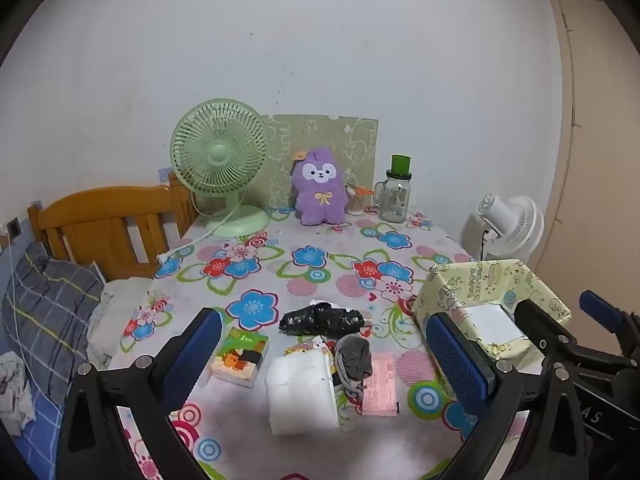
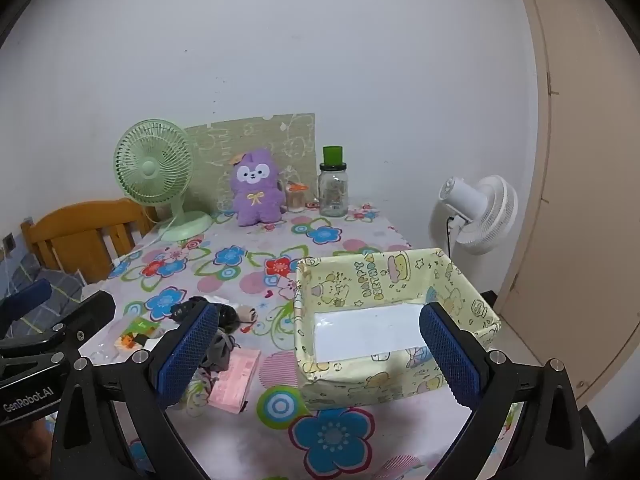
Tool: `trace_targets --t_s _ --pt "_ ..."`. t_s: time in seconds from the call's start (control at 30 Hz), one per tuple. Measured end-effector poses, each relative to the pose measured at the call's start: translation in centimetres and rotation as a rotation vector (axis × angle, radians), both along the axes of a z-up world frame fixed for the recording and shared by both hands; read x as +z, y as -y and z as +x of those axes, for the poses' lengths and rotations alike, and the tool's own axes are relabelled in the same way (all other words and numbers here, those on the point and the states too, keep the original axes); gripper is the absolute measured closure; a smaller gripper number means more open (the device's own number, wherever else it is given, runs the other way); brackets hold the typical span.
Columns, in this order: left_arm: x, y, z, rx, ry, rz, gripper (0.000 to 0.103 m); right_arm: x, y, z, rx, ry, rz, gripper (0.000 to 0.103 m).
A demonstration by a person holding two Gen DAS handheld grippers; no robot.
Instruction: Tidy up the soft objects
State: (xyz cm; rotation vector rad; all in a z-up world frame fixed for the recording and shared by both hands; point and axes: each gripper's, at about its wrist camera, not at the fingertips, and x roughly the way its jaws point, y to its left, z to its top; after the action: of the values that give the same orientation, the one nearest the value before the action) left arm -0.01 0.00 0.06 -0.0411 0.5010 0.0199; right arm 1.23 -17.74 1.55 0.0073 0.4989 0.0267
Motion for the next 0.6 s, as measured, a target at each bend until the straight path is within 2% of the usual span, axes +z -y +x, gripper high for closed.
trace_targets --t_s 0.3,0.33,0.6 --pt "-0.1 -1.2 0.5 0.034 0.001 -0.023 0.000 0.1 -0.3 0.2 -0.003 0.010 -0.049 0.001" --pt "-0.2 -0.2 0.9 0.023 -0.005 0.013 0.000 0.2 -0.4 0.3 0.000 0.010 -0.051 0.001" --pt "-0.3 -0.5 0.8 0.038 0.009 0.016 0.000 0.1 -0.9 0.4 -0.003 0.017 -0.060 0.001"
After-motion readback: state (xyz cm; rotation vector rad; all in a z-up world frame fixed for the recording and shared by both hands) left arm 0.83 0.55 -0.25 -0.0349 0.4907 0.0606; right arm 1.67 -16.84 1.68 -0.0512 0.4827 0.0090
